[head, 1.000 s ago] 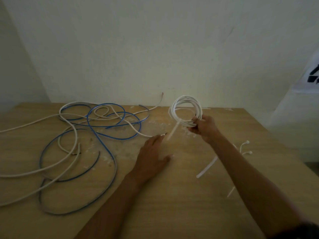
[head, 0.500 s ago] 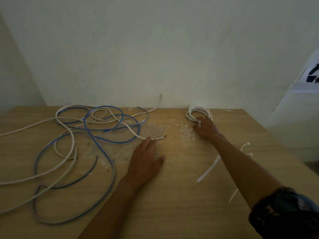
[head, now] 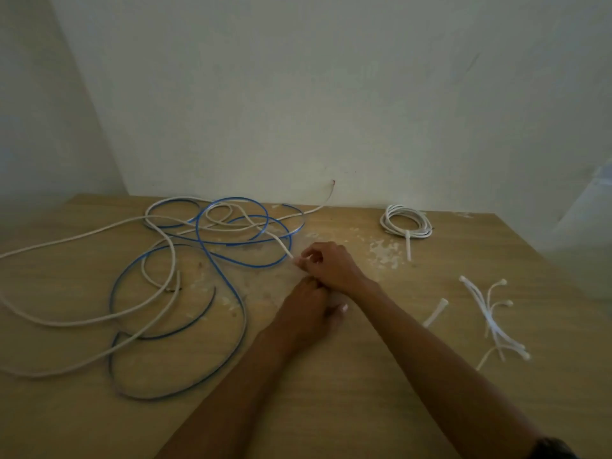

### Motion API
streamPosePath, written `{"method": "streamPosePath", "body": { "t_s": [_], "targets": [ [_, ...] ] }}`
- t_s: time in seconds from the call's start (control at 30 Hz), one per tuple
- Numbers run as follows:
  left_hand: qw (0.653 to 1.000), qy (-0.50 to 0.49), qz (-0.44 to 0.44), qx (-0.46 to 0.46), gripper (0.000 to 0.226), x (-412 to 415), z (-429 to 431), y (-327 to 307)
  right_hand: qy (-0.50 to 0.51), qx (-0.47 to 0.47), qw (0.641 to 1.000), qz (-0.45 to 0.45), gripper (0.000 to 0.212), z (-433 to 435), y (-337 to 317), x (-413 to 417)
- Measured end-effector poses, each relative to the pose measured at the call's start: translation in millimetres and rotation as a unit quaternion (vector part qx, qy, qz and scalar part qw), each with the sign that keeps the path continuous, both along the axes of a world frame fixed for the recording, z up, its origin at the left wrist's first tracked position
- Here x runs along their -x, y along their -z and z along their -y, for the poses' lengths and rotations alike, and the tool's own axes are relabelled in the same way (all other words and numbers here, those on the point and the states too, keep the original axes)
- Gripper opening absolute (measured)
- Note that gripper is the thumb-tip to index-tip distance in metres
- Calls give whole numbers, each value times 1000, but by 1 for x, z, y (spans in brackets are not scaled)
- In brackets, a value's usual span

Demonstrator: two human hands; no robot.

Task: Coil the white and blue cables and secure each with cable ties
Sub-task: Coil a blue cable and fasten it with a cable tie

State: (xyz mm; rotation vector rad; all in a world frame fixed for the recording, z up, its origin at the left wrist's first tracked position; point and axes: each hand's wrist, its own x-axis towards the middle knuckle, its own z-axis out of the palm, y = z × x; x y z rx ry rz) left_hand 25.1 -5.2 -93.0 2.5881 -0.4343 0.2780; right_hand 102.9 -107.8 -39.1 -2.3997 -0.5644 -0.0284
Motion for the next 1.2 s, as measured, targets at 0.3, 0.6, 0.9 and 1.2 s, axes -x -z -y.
{"method": "streamPosePath", "body": {
  "t_s": [0.3, 0.6, 0.9, 1.2],
  "targets": [
    [973, -188, 103, 85, 12, 9, -32, -42, 113, 94, 989, -14, 8, 3, 14, -10],
    [891, -450, -47, 41, 54, 5, -103, -33, 167, 98, 962, 194, 37, 6, 43, 28],
    [953, -48, 284, 89, 29, 12, -22, -57, 85, -78, 939, 324, 79, 6, 20, 54],
    [957, -91, 271, 54, 42, 19, 8, -57, 199, 0, 913, 356, 20, 23, 23, 42]
  ]
}}
